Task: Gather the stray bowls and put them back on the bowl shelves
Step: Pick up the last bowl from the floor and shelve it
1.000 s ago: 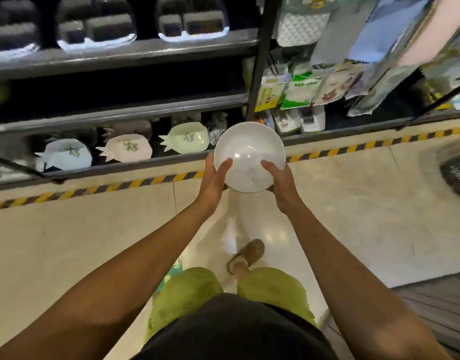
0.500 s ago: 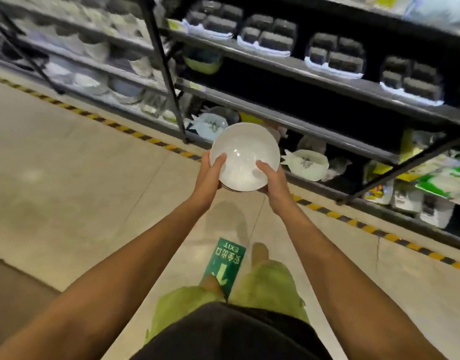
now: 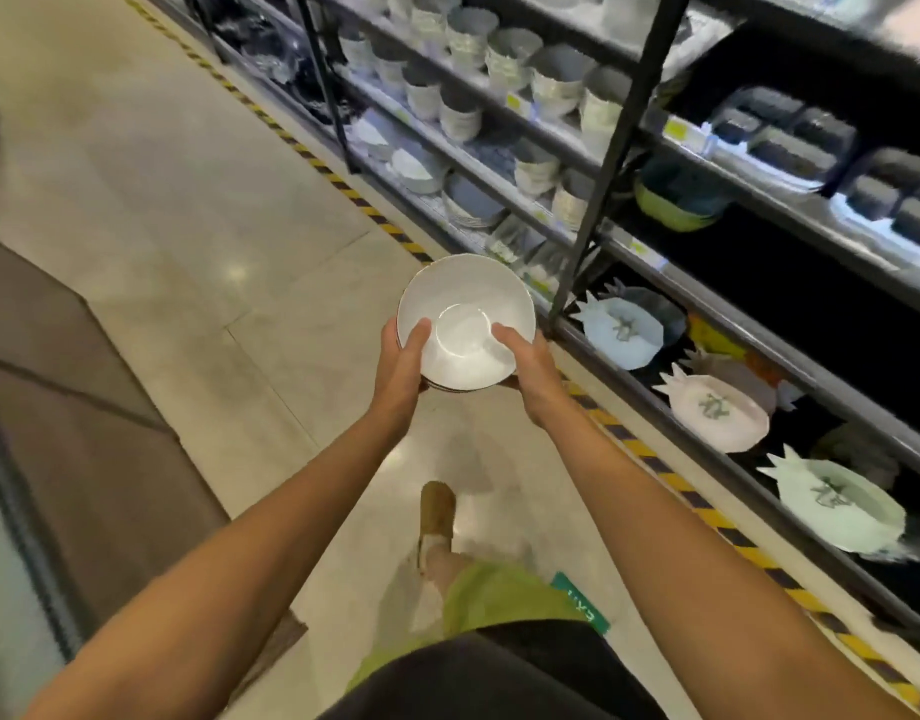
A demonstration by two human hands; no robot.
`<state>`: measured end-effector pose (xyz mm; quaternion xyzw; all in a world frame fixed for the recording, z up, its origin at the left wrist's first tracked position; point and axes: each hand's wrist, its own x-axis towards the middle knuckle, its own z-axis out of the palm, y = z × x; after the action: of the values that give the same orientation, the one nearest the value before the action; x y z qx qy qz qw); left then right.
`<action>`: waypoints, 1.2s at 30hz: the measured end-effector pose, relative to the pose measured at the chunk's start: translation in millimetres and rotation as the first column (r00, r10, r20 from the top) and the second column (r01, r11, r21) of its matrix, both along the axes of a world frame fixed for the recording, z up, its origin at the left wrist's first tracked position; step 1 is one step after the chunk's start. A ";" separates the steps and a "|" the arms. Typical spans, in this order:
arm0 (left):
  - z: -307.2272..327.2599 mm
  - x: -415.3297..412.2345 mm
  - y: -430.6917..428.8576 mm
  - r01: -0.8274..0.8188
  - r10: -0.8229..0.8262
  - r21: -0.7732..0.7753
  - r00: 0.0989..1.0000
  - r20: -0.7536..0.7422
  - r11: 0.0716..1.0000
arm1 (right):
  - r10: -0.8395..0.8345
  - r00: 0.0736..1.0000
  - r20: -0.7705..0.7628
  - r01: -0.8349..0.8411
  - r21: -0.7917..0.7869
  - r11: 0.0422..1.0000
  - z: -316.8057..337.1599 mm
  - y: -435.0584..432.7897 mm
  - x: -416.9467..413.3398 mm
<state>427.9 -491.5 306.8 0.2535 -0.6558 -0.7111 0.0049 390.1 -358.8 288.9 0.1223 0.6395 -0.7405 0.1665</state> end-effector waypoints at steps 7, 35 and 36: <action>1.2 -103.7 -127.9 -0.097 0.097 -0.010 0.995 0.033 0.995 | 0.098 0.994 0.036 -0.098 -0.022 0.995 1.3 -131.6 -114.4; -67.5 -570.1 -281.0 0.511 -0.506 -0.020 0.855 0.116 0.859 | -0.526 0.832 0.178 0.539 -0.034 0.842 -67.1 -282.6 -492.2; -76.3 -583.2 -276.5 0.521 -0.516 -0.009 0.848 0.120 0.854 | -0.536 0.825 0.181 0.550 -0.036 0.835 -74.8 -278.7 -503.4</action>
<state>-155.4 -768.0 230.5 0.1071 -0.7137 -0.6567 -0.2190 -113.3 -637.5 214.0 0.3521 0.5299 -0.7715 0.0061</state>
